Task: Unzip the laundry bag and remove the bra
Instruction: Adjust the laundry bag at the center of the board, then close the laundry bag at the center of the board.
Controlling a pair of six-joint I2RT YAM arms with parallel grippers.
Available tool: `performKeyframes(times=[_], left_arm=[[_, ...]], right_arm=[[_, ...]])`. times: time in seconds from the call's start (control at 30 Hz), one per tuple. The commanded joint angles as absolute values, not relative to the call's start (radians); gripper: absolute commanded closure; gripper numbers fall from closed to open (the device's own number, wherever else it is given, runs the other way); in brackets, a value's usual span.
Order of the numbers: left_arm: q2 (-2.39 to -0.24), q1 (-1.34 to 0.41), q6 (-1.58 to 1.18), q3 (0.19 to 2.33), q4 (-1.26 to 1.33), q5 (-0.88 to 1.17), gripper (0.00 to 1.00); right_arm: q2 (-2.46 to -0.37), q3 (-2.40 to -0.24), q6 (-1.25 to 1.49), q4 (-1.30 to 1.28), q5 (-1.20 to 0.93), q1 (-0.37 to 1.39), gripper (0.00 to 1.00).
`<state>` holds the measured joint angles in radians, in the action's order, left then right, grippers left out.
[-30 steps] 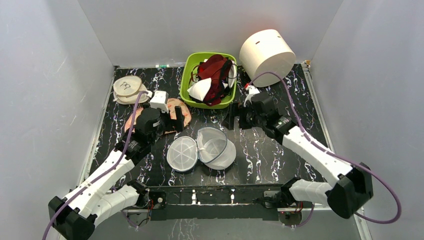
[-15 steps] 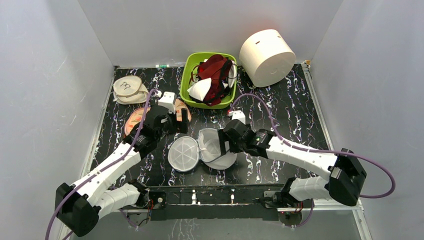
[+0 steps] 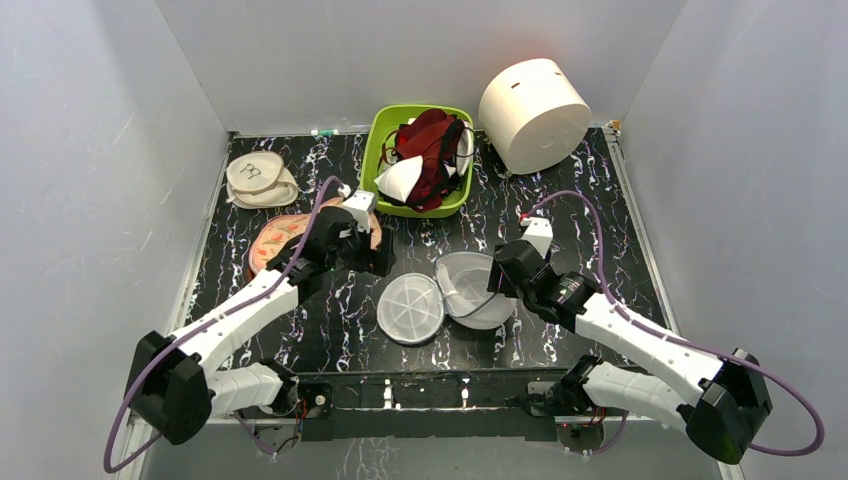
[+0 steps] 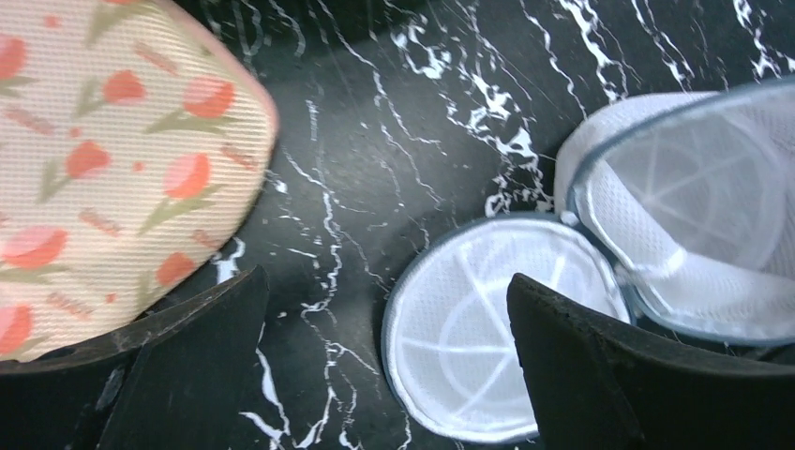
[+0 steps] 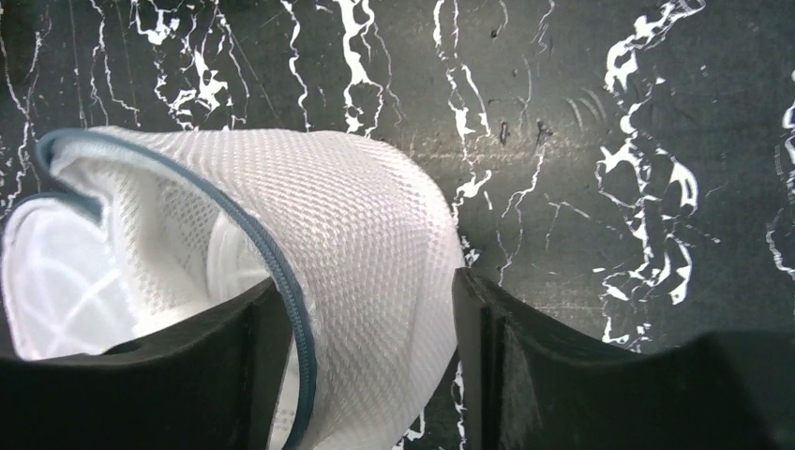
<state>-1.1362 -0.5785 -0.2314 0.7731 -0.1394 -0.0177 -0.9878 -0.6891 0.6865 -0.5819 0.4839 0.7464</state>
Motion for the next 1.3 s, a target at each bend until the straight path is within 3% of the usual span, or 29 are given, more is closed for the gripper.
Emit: performKeyframes(times=[0.0,0.1,0.33,0.47,0.53,0.73,0.83,1.03,1.27], left_arm=[[-1.191,-0.577,-0.254,0.837,-0.158,0.156,0.01],[-1.211,-0.576,-0.330,0.827,-0.168,0.236,0.02],[-1.096,-0.577,-0.580,0.669,-0.179,0.275,0.01],[-1.058,-0.577,-0.631,0.602,-0.192,0.285,0.02],[-1.081,-0.578,-0.642,0.593,-0.208,0.297,0.06],[-1.142,-0.586,-0.610,0.600,-0.255,0.199,0.45],[-1.164,-0.624,-0.587,0.613,-0.287,0.099,0.58],[-1.244,-0.752,-0.578,0.645,-0.346,-0.086,0.62],[-1.319,-0.782,-0.571,0.606,-0.252,-0.080,0.63]], right_arm=[[-0.945,-0.683,0.682,-0.547,0.442,0.743,0.37],[-0.892,-0.704,0.670,-0.571,0.399,0.744,0.19],[-0.751,-0.700,0.653,-0.534,0.339,0.744,0.02],[-0.729,-0.727,0.639,-0.553,0.336,0.743,0.02],[-0.725,-0.744,0.636,-0.567,0.345,0.743,0.02],[-0.698,-0.742,0.646,-0.587,0.357,0.744,0.02],[-0.685,-0.741,0.647,-0.586,0.356,0.743,0.02],[-0.674,-0.740,0.643,-0.588,0.367,0.743,0.02],[-0.678,-0.726,0.640,-0.574,0.357,0.743,0.02]])
